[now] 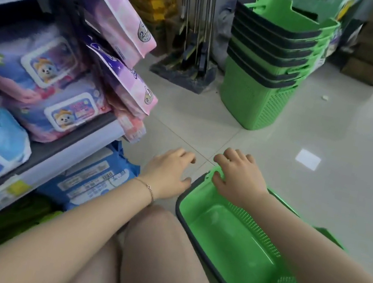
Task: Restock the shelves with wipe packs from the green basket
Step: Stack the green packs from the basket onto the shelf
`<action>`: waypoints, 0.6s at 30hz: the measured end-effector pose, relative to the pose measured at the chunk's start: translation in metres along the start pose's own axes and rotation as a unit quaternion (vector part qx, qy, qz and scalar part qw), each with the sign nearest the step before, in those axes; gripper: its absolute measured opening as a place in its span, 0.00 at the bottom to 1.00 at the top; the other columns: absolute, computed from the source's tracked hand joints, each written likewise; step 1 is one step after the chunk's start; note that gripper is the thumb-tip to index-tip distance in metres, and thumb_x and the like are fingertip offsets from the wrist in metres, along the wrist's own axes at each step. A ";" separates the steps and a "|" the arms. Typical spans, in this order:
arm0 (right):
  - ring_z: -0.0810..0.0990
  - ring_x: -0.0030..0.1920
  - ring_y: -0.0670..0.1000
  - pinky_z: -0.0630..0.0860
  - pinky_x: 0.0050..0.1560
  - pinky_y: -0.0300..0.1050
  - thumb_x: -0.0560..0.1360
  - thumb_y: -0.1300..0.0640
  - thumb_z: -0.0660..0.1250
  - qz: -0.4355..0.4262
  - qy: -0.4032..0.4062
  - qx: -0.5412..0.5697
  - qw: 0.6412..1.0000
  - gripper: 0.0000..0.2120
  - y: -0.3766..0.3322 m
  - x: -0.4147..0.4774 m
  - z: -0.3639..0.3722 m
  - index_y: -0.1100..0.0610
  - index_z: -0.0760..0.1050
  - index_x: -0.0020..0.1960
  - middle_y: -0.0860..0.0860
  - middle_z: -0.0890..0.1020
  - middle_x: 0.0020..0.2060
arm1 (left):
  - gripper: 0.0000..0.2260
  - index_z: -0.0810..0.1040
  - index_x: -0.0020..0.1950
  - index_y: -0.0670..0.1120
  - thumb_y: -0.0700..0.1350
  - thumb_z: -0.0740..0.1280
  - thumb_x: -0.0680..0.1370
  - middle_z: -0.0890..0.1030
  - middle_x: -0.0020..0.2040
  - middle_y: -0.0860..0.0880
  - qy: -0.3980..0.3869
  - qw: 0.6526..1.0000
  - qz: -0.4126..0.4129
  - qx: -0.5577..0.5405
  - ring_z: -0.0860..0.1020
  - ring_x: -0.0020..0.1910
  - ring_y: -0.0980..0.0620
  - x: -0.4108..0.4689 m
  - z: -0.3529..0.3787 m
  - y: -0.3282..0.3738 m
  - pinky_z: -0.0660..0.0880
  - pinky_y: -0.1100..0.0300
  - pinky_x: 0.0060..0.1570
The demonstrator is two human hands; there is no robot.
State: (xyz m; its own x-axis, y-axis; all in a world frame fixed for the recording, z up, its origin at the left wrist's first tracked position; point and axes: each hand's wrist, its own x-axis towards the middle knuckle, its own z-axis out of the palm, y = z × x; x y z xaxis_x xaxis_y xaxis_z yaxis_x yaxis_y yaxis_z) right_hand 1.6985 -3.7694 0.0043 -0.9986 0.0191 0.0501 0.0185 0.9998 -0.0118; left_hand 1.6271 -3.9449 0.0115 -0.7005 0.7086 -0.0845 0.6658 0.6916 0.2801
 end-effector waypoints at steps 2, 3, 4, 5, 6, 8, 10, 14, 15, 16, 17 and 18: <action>0.75 0.43 0.58 0.72 0.43 0.51 0.71 0.52 0.64 -0.029 0.021 -0.002 0.999 0.11 -0.019 0.012 -0.008 0.58 0.76 0.49 0.53 0.76 0.42 | 0.18 0.68 0.64 0.50 0.51 0.64 0.76 0.71 0.62 0.51 0.025 1.000 -0.016 0.001 0.73 0.60 0.48 -0.010 -0.016 -0.010 0.69 0.53 0.57; 0.76 0.42 0.58 0.72 0.42 0.51 0.70 0.52 0.63 -0.044 0.029 0.000 0.999 0.11 -0.030 0.018 -0.013 0.58 0.76 0.48 0.54 0.76 0.41 | 0.18 0.68 0.64 0.50 0.51 0.64 0.76 0.71 0.62 0.51 0.041 0.999 -0.026 0.005 0.73 0.59 0.48 -0.018 -0.024 -0.016 0.69 0.53 0.55; 0.76 0.41 0.58 0.72 0.41 0.51 0.69 0.52 0.63 -0.060 0.038 0.003 0.997 0.11 -0.043 0.024 -0.018 0.58 0.76 0.47 0.54 0.76 0.40 | 0.18 0.69 0.64 0.50 0.51 0.64 0.76 0.71 0.62 0.51 0.058 0.998 -0.038 0.012 0.73 0.58 0.47 -0.027 -0.033 -0.022 0.69 0.54 0.54; 0.76 0.40 0.59 0.73 0.39 0.50 0.68 0.52 0.63 -0.078 0.048 0.008 0.996 0.12 -0.058 0.029 -0.022 0.58 0.77 0.45 0.54 0.76 0.39 | 0.18 0.69 0.64 0.50 0.51 0.64 0.76 0.72 0.62 0.51 0.073 0.996 -0.054 0.020 0.73 0.58 0.47 -0.039 -0.041 -0.030 0.69 0.54 0.53; 0.76 0.39 0.59 0.73 0.38 0.50 0.67 0.52 0.63 -0.100 0.058 0.015 0.993 0.12 -0.075 0.034 -0.028 0.58 0.77 0.44 0.54 0.76 0.38 | 0.17 0.69 0.64 0.50 0.51 0.64 0.76 0.72 0.61 0.51 0.087 0.993 -0.071 0.026 0.73 0.58 0.48 -0.051 -0.049 -0.038 0.69 0.54 0.52; 0.76 0.37 0.58 0.72 0.37 0.49 0.65 0.52 0.64 -0.150 0.082 0.031 0.985 0.11 -0.111 0.042 -0.039 0.58 0.77 0.43 0.54 0.75 0.37 | 0.17 0.69 0.62 0.50 0.52 0.64 0.75 0.72 0.59 0.51 0.109 0.988 -0.106 0.030 0.73 0.58 0.48 -0.079 -0.060 -0.057 0.70 0.53 0.51; 0.76 0.36 0.58 0.69 0.35 0.47 0.65 0.53 0.62 -0.208 0.115 0.042 0.970 0.11 -0.148 0.047 -0.049 0.58 0.77 0.42 0.53 0.75 0.36 | 0.16 0.69 0.60 0.50 0.52 0.65 0.75 0.72 0.57 0.51 0.132 0.980 -0.143 0.036 0.73 0.58 0.47 -0.111 -0.070 -0.076 0.71 0.52 0.51; 0.75 0.36 0.57 0.69 0.35 0.48 0.65 0.52 0.59 -0.317 0.148 0.081 0.933 0.15 -0.225 0.052 -0.064 0.57 0.78 0.46 0.54 0.76 0.36 | 0.16 0.70 0.61 0.50 0.51 0.65 0.75 0.74 0.58 0.50 0.168 0.960 -0.219 0.047 0.75 0.56 0.47 -0.180 -0.080 -0.111 0.72 0.52 0.49; 0.75 0.36 0.57 0.68 0.35 0.48 0.65 0.52 0.59 -0.336 0.147 0.086 0.926 0.15 -0.243 0.053 -0.066 0.57 0.78 0.46 0.54 0.76 0.36 | 0.16 0.71 0.61 0.50 0.51 0.65 0.75 0.74 0.58 0.51 0.174 0.953 -0.242 0.044 0.75 0.55 0.46 -0.197 -0.081 -0.118 0.73 0.52 0.47; 0.75 0.36 0.58 0.67 0.35 0.48 0.65 0.53 0.60 -0.354 0.144 0.088 0.920 0.14 -0.261 0.053 -0.067 0.58 0.78 0.45 0.54 0.76 0.36 | 0.16 0.70 0.61 0.50 0.51 0.65 0.75 0.75 0.57 0.51 0.184 0.945 -0.266 0.039 0.76 0.53 0.45 -0.215 -0.081 -0.125 0.74 0.51 0.46; 0.75 0.36 0.58 0.67 0.36 0.48 0.66 0.52 0.59 -0.372 0.141 0.088 0.913 0.14 -0.278 0.053 -0.067 0.58 0.78 0.45 0.54 0.76 0.37 | 0.15 0.70 0.61 0.50 0.51 0.65 0.75 0.75 0.56 0.51 0.197 0.936 -0.289 0.034 0.77 0.52 0.45 -0.233 -0.082 -0.131 0.75 0.51 0.44; 0.75 0.37 0.58 0.67 0.36 0.48 0.66 0.52 0.59 -0.392 0.139 0.087 0.905 0.14 -0.295 0.054 -0.066 0.59 0.78 0.45 0.55 0.76 0.37 | 0.15 0.70 0.60 0.50 0.51 0.65 0.75 0.76 0.55 0.51 0.210 0.926 -0.312 0.028 0.78 0.50 0.45 -0.250 -0.081 -0.136 0.75 0.51 0.43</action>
State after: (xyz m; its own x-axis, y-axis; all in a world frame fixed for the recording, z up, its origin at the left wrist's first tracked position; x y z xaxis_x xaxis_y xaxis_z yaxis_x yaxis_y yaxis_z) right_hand 1.6429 -4.0621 0.0766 -0.6494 -0.6696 0.3606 -0.7228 0.6908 -0.0190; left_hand 1.6911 -4.2277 0.0723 -0.9838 0.0591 0.1692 0.1010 0.9627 0.2512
